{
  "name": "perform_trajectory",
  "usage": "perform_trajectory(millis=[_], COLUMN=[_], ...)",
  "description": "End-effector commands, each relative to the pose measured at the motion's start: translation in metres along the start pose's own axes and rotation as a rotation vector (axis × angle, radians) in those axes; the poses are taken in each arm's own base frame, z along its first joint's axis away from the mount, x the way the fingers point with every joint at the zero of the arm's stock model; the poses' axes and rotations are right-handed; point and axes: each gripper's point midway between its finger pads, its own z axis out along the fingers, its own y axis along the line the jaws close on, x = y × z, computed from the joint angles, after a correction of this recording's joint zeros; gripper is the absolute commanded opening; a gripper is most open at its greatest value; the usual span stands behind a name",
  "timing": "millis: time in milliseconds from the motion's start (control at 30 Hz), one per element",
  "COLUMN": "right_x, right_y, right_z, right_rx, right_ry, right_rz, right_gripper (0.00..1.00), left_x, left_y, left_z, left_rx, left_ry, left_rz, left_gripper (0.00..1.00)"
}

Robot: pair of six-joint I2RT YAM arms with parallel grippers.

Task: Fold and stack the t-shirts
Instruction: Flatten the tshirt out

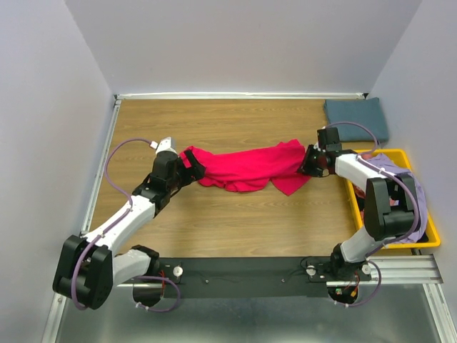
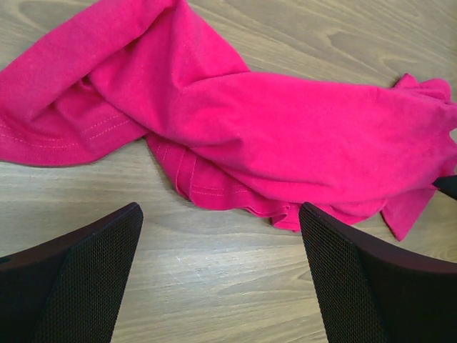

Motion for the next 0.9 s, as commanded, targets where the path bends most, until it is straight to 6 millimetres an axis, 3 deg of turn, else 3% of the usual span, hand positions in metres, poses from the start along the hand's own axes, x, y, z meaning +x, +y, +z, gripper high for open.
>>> perform_trajectory(millis=[0,33,67,167,200,267,300,400,433,467,533,567,667,733,800,833,867], right_x=[-0.009,-0.014,-0.018,-0.039,-0.064,-0.089,-0.123,-0.166,-0.198,-0.209,-0.232,-0.246,-0.257,-0.247,-0.216,-0.207,-0.191], right_y=[0.004,0.007,0.010,0.032,0.048,0.067,0.087,0.104,0.119,0.114,0.116,0.118,0.120,0.119,0.101,0.098,0.088], right_z=[0.005,0.003,0.001,-0.012,-0.023,-0.033,-0.049,-0.047,-0.062,-0.048,-0.045,-0.042,-0.048,-0.054,-0.045,-0.059,-0.057], right_rx=[-0.018,-0.026,-0.036,-0.110,-0.148,-0.194,-0.237,-0.244,-0.264,-0.227,-0.206,-0.195,-0.186,-0.189,-0.157,-0.156,-0.130], right_ry=[-0.024,-0.033,-0.040,-0.085,-0.138,-0.181,-0.255,-0.325,-0.407,-0.423,-0.479,-0.514,-0.542,-0.533,-0.468,-0.473,-0.439], right_rz=[0.000,-0.003,-0.006,-0.018,-0.024,-0.017,-0.029,-0.024,-0.027,-0.007,0.004,-0.008,-0.060,-0.082,-0.098,-0.102,-0.103], right_gripper=[0.19,0.05,0.01,0.01,0.01,0.01,0.01,0.01,0.01,0.02,0.13,0.34,0.58,0.64,0.65,0.66,0.66], left_x=[-0.004,-0.005,-0.005,-0.005,-0.005,-0.007,-0.006,-0.005,-0.005,-0.003,0.006,0.009,0.018,0.022,0.025,0.027,0.033], left_y=[-0.004,-0.004,-0.004,-0.003,-0.004,-0.004,-0.003,-0.004,-0.005,-0.007,-0.004,-0.003,-0.007,-0.011,-0.015,-0.017,-0.019], left_z=[0.004,0.005,0.005,0.005,0.004,0.003,0.002,0.000,-0.001,-0.002,-0.003,-0.003,-0.002,-0.001,0.003,0.005,0.008], left_rx=[0.021,0.021,0.021,0.020,0.021,0.021,0.018,0.027,0.033,0.044,0.041,0.043,0.070,0.082,0.096,0.101,0.104], left_ry=[-0.027,-0.030,-0.030,-0.031,-0.028,-0.028,-0.022,-0.019,-0.017,-0.008,0.024,0.031,0.068,0.081,0.090,0.098,0.119], left_rz=[-0.013,-0.011,-0.011,0.002,0.006,0.022,0.028,0.039,0.040,0.040,0.039,0.032,0.031,0.037,0.039,0.040,0.045], left_gripper=[0.99,0.99,0.99,0.99,0.98,0.98,0.98,0.97,0.97,0.96,0.96,0.96,0.95,0.95,0.95,0.95,0.95])
